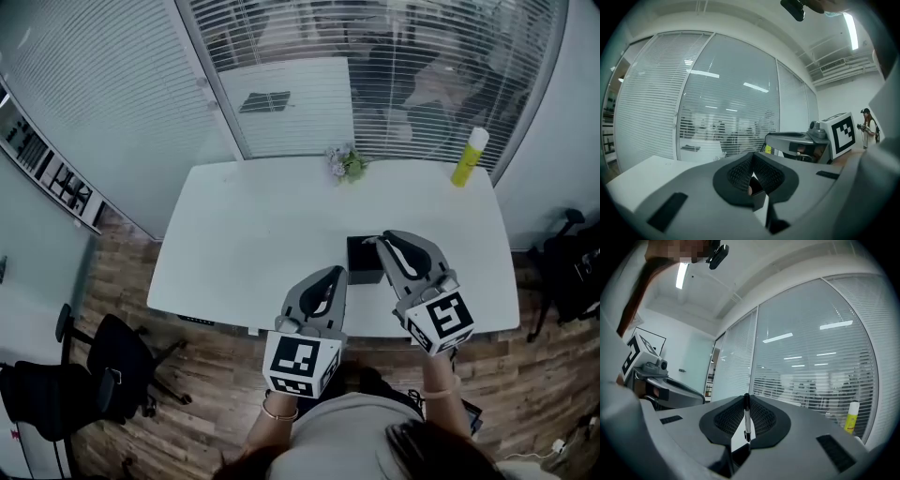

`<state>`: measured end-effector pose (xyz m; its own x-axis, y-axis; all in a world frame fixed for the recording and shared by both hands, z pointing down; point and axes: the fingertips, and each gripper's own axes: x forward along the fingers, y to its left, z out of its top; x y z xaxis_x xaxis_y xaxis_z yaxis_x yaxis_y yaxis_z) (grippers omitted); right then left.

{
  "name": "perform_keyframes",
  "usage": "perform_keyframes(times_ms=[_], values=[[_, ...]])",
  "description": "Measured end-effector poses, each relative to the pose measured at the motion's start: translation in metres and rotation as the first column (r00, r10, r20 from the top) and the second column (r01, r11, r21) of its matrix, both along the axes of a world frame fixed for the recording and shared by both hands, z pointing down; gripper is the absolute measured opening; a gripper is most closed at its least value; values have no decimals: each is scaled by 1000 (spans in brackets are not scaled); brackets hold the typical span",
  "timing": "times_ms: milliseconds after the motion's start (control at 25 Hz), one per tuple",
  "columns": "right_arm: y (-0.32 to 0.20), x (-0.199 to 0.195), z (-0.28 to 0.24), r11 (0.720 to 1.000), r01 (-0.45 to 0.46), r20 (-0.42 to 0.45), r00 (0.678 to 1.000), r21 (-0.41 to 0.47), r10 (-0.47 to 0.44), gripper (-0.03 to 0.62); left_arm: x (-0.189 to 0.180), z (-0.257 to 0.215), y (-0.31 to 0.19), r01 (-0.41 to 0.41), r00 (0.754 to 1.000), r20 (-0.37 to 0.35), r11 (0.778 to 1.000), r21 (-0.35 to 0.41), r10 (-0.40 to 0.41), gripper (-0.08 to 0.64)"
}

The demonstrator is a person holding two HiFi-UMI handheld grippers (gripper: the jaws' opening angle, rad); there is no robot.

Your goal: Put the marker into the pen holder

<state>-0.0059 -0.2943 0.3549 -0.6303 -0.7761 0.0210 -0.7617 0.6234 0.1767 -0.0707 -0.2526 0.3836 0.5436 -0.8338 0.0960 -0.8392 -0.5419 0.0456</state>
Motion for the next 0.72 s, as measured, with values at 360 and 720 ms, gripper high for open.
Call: perform_keyframes(times_ms=[360,720], values=[[-10,-2,37,997,-13,-83,996,-70,7,60,1,25,-2,-6,1000,6,999,-46,7,20],[-21,-10,70,990,-7,-154,988,-141,-15,60,-8,32,-10,19,1000,-1,999,-51,-20,20]])
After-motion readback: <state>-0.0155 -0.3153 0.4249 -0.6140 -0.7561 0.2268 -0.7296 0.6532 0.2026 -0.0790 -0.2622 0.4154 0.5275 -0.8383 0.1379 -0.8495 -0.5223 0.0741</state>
